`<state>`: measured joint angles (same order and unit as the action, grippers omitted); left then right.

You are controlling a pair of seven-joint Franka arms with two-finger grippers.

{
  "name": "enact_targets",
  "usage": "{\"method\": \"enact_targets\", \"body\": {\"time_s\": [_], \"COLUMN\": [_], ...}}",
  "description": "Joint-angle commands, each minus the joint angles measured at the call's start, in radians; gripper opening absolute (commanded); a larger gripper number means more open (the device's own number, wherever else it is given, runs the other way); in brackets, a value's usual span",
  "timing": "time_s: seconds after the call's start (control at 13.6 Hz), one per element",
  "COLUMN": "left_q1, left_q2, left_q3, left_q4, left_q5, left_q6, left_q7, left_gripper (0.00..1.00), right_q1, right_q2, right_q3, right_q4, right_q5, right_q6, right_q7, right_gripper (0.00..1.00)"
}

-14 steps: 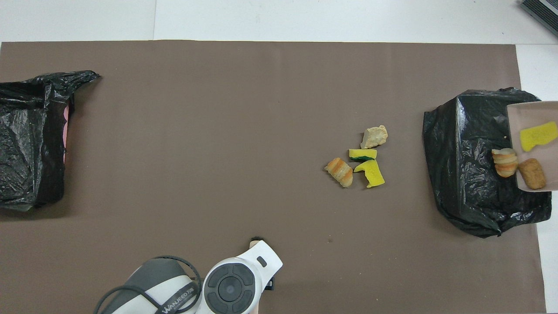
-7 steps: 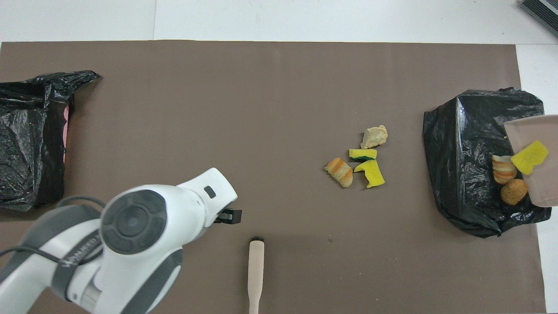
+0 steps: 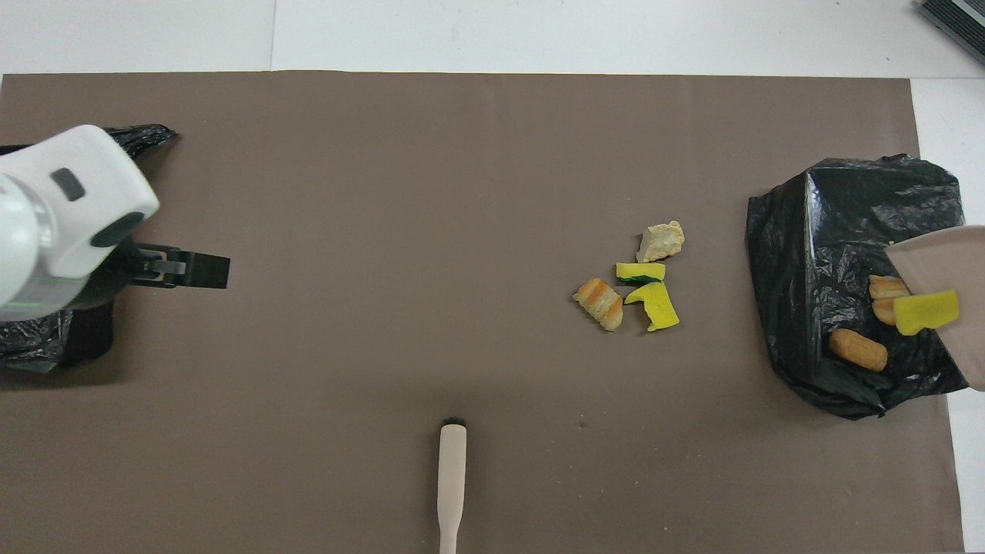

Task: Sweep and dump trash in bin
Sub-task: 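Tip the dustpan into the black bag with the right gripper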

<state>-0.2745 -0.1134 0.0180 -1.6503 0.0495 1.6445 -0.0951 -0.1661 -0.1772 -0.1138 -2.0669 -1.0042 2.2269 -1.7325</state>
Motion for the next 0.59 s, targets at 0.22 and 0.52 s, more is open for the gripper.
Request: {"method": "enact_targets", "body": {"time_s": [0.22,0.52], "left_q1": [0.123,0.221], "left_q2": [0.110,0.133], "left_q3": [-0.004,-0.007], "left_q4": [0.213,0.267], "left_q5": [-0.042,-0.118], "left_q6": [-0.211,-0.235], "left_q7": [0.175,0.289], "left_gripper": [1.00,1.00], "right_q1": [0.066,0.103], "right_q2": [-0.041,-0.056], "right_q3": [0.003,0.043], "right_q4": [-0.016,0.055], "right_q5": [-0.059,-0.068], "right_q6": [-0.108,-0.258], "right_q7": [0.028,0.039], "right_gripper": [0.00,0.00]}}
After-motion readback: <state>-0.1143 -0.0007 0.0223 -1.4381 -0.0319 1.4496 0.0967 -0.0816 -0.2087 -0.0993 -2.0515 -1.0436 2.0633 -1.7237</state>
